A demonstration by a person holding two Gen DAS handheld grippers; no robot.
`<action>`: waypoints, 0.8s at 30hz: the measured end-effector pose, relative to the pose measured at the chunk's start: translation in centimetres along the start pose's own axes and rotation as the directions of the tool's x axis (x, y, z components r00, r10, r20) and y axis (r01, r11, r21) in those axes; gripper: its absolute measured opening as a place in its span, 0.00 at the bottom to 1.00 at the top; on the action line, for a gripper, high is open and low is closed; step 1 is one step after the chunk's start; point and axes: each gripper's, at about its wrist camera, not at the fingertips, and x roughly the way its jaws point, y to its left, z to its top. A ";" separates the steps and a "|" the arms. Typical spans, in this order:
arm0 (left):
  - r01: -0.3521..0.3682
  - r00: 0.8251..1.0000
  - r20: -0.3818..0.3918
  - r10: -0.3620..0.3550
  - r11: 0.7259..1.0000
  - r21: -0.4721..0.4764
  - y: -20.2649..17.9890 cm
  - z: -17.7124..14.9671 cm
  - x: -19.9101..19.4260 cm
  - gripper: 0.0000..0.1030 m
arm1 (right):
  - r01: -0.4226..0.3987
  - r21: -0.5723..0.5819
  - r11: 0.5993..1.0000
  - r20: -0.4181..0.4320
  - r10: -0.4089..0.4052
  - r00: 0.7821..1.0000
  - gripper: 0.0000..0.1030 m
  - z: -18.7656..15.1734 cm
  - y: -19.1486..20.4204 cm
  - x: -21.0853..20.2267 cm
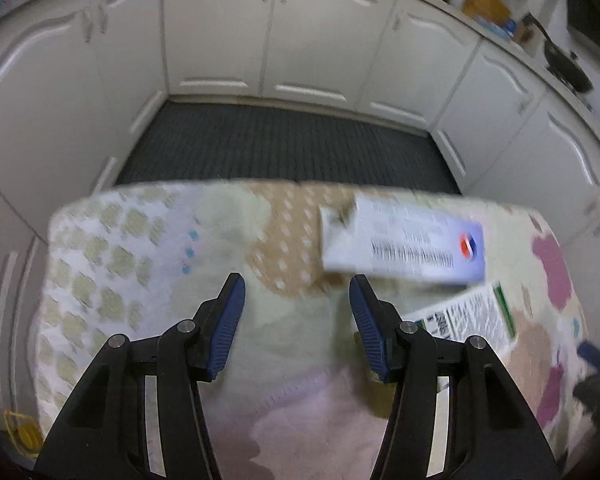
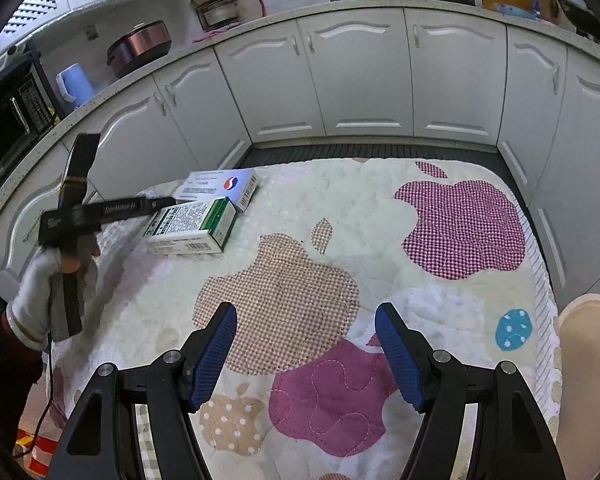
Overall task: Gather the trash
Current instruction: 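Move both tools back over the table toward the two medicine boxes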
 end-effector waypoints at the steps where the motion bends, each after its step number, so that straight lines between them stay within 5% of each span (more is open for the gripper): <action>1: 0.035 0.999 -0.011 -0.035 0.999 0.014 -0.3 -0.7 -0.3 0.51 | 0.001 0.002 1.000 -0.003 -0.001 1.000 0.67 0.0 0.0 0.2; 10: 0.267 0.962 -0.106 -0.252 0.951 0.155 -6.2 -6.3 -3.8 0.51 | -0.002 0.054 0.999 -0.009 0.002 1.000 0.67 0.5 -0.5 1.0; 15: 0.271 0.962 -0.057 -0.267 0.957 0.100 -5.6 -5.3 -4.5 0.51 | -0.024 0.055 0.998 -0.005 0.024 1.000 0.67 0.5 0.3 0.6; 24: 0.189 0.981 0.033 -0.190 0.982 0.012 -1.3 -3.1 -4.9 0.53 | -0.080 -0.014 0.997 -0.028 0.080 0.996 0.75 1.3 4.1 2.5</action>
